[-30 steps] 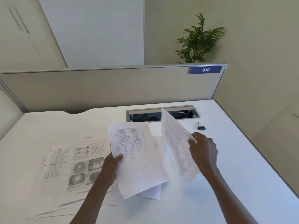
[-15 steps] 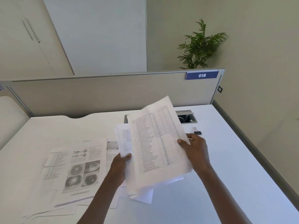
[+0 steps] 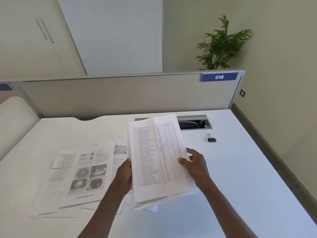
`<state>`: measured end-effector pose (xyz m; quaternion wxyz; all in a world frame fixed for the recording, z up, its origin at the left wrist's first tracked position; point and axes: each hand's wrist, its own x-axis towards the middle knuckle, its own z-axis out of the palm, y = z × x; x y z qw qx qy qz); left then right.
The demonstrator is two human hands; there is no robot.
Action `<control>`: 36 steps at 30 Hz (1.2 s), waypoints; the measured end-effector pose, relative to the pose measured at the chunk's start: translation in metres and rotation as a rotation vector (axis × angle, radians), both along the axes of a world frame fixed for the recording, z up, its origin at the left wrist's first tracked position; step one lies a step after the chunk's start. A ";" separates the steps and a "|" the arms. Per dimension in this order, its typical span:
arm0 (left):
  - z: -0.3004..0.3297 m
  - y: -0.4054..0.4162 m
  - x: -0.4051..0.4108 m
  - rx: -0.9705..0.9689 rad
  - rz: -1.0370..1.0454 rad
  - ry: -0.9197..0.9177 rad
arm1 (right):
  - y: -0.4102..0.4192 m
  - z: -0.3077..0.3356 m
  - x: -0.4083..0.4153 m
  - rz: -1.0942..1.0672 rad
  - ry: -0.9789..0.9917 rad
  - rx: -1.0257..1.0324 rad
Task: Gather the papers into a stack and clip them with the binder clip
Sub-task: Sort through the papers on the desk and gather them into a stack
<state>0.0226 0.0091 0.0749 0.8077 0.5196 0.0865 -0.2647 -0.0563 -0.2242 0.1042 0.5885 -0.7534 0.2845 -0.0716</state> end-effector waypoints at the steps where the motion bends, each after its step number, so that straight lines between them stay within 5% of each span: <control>1: -0.002 0.000 0.001 0.003 0.010 0.020 | 0.000 -0.001 0.000 0.020 -0.009 0.058; 7: -0.007 0.011 0.016 -0.122 -0.005 0.127 | 0.019 -0.008 0.006 0.008 -0.060 0.057; 16: -0.011 0.054 0.029 0.115 -0.026 -0.148 | 0.066 -0.012 0.022 -0.033 -0.078 -0.001; 20: -0.014 0.083 0.044 0.135 0.031 -0.161 | 0.074 -0.036 0.032 -0.220 0.061 0.060; 26: -0.018 0.134 0.066 0.183 0.063 -0.155 | 0.099 -0.089 0.038 -0.132 0.487 -0.340; 36: -0.031 0.179 0.092 0.229 0.055 -0.157 | 0.162 -0.115 0.073 -0.228 0.747 -0.612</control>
